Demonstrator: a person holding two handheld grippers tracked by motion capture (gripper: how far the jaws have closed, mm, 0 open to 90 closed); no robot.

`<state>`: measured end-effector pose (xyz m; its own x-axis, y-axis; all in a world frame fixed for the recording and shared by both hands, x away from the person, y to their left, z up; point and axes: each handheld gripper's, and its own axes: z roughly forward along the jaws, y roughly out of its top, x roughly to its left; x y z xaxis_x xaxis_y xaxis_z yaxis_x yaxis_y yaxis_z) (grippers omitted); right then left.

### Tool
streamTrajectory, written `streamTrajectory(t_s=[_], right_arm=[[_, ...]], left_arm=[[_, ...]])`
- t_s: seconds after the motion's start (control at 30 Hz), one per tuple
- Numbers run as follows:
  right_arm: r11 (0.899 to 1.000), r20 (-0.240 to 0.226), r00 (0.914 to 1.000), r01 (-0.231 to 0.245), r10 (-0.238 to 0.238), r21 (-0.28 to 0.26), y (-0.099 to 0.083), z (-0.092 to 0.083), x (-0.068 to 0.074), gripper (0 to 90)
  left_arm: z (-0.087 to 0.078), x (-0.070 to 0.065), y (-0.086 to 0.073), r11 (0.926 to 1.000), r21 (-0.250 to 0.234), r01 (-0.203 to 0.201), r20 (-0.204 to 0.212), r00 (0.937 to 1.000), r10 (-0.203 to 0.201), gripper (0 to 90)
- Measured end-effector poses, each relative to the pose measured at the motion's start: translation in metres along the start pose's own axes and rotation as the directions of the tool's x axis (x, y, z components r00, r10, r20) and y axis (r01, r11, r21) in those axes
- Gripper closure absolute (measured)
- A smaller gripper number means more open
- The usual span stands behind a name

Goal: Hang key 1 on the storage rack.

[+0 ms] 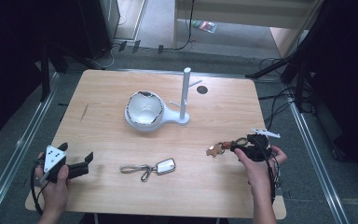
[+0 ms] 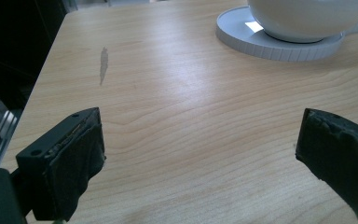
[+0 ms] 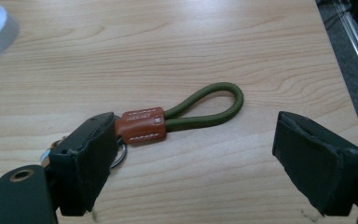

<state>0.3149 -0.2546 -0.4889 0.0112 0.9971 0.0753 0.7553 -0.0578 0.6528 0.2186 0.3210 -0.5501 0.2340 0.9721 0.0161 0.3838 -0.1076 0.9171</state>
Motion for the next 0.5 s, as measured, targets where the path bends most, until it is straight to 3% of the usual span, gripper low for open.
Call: streamTrajectory(t_s=[0.17, 0.23, 0.3, 0.43, 0.47, 0.5], right_arm=[[0.998, 0.025, 0.9990, -0.039, 0.037, 0.049, 0.012, 0.010, -0.010, 32.4], [0.997, 0.057, 0.9970, -0.056, 0.053, 0.047, 0.016, 0.012, -0.013, 40.3], [0.997, 0.073, 0.9962, -0.053, 0.049, 0.053, 0.017, 0.014, -0.015, 42.5], [0.995, 0.148, 0.9884, 0.021, -0.035, 0.095, 0.022, 0.022, -0.017, 48.0], [0.990, 0.112, 0.9937, -0.007, -0.008, 0.141, 0.025, 0.024, -0.019, 48.5], [0.987, 0.109, 0.9940, -0.013, -0.004, 0.160, 0.026, 0.025, -0.020, 50.1]], left_arm=[[0.000, 0.000, 0.000, 1.0000, 0.000, 0.001, 0.000, 1.0000, -0.001, 1.2], [0.000, 0.000, 0.000, 1.0000, 0.000, 0.001, 0.000, 1.0000, -0.001, 1.2], [0.000, 0.000, 0.000, 1.0000, 0.000, 0.001, 0.001, 1.0000, -0.001, 1.2], [0.000, 0.000, 0.000, 1.0000, 0.000, 0.001, 0.002, 1.0000, -0.001, 1.3], [0.000, 0.000, 0.000, 1.0000, 0.000, 0.001, 0.002, 1.0000, -0.001, 1.2], [0.000, 0.000, 0.000, 1.0000, 0.001, 0.002, 0.002, 1.0000, -0.002, 1.2]])
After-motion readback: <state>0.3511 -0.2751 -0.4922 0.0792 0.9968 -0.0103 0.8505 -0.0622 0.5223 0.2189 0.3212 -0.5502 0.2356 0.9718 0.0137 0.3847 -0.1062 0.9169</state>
